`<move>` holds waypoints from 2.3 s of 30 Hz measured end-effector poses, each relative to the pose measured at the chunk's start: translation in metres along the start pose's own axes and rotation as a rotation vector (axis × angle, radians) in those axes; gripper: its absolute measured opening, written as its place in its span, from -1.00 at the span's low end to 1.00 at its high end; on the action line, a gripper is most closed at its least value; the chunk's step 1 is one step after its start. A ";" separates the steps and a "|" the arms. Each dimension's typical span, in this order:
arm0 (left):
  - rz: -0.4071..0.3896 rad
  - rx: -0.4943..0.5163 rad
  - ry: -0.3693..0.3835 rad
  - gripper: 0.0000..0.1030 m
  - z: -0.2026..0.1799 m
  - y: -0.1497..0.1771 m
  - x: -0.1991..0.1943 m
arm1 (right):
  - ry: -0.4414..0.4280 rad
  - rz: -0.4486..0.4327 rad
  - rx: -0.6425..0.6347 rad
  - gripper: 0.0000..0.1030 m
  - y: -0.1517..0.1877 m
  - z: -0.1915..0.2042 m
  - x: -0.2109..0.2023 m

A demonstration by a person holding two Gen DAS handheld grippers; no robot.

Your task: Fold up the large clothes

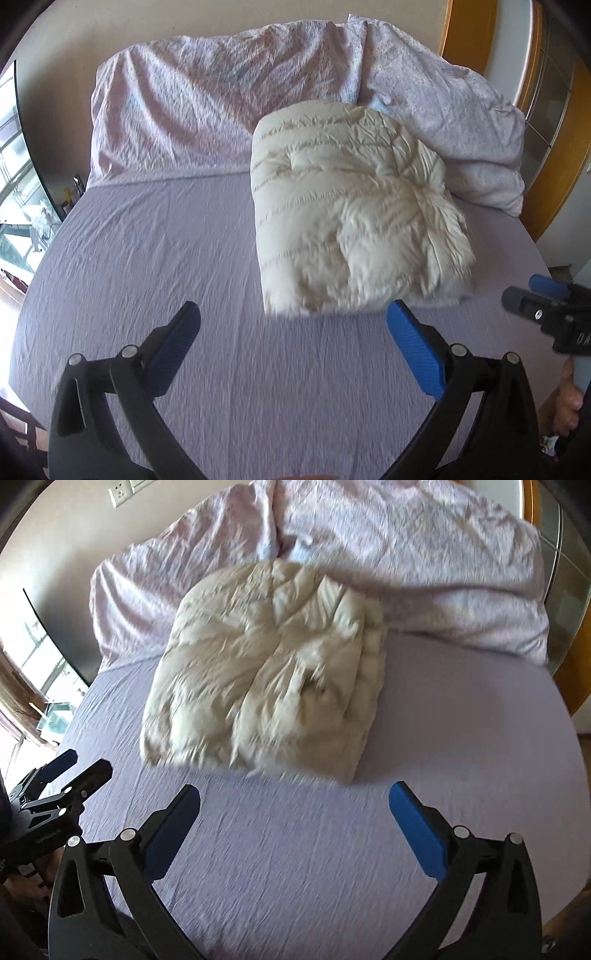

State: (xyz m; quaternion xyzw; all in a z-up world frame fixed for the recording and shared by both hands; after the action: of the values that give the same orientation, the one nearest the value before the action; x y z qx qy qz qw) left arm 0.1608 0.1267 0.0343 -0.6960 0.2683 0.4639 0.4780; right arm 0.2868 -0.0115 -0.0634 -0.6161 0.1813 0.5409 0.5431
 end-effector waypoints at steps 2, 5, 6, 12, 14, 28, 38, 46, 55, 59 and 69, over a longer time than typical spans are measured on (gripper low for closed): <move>0.005 0.007 0.005 0.95 0.000 0.009 -0.004 | 0.005 0.001 -0.001 0.97 0.012 0.007 -0.002; 0.010 0.013 0.012 0.95 0.000 0.019 -0.008 | 0.009 -0.001 -0.006 0.97 0.025 0.016 -0.004; 0.013 0.014 0.014 0.95 0.000 0.021 -0.009 | 0.009 -0.001 -0.007 0.97 0.030 0.019 -0.004; 0.023 0.027 0.030 0.95 0.000 0.034 -0.011 | -0.003 -0.010 0.021 0.97 0.046 0.022 -0.006; 0.026 0.027 0.035 0.95 0.000 0.037 -0.012 | -0.010 -0.012 0.034 0.97 0.049 0.021 -0.006; 0.047 0.022 0.067 0.95 -0.002 0.047 -0.010 | -0.016 -0.003 0.046 0.97 0.059 0.021 -0.004; 0.042 0.017 0.081 0.95 -0.002 0.046 -0.010 | -0.019 -0.012 0.047 0.97 0.060 0.023 -0.004; 0.042 0.017 0.083 0.95 -0.002 0.045 -0.009 | -0.032 -0.019 0.043 0.97 0.058 0.022 -0.005; 0.038 0.017 0.094 0.95 -0.002 0.044 -0.009 | -0.033 -0.019 0.045 0.97 0.059 0.021 -0.004; 0.038 0.016 0.103 0.95 -0.002 0.044 -0.009 | -0.033 -0.018 0.044 0.97 0.059 0.022 -0.004; 0.036 0.014 0.111 0.95 -0.001 0.045 -0.009 | -0.034 -0.018 0.041 0.97 0.059 0.022 -0.004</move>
State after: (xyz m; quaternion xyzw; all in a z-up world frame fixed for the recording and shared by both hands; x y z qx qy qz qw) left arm 0.1207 0.1068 0.0233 -0.7122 0.3101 0.4311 0.4590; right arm 0.2271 -0.0144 -0.0839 -0.5971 0.1774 0.5425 0.5636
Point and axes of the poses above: each gripper's, at about its wrist camera, not at the fingertips, and x roughly the way its jaws point, z to its left, y to its underside, the point moved 2 cm from there along x, roughly the way its jaws point, and after that the axes turned 10 degrees about z, right-handed, at the moved point
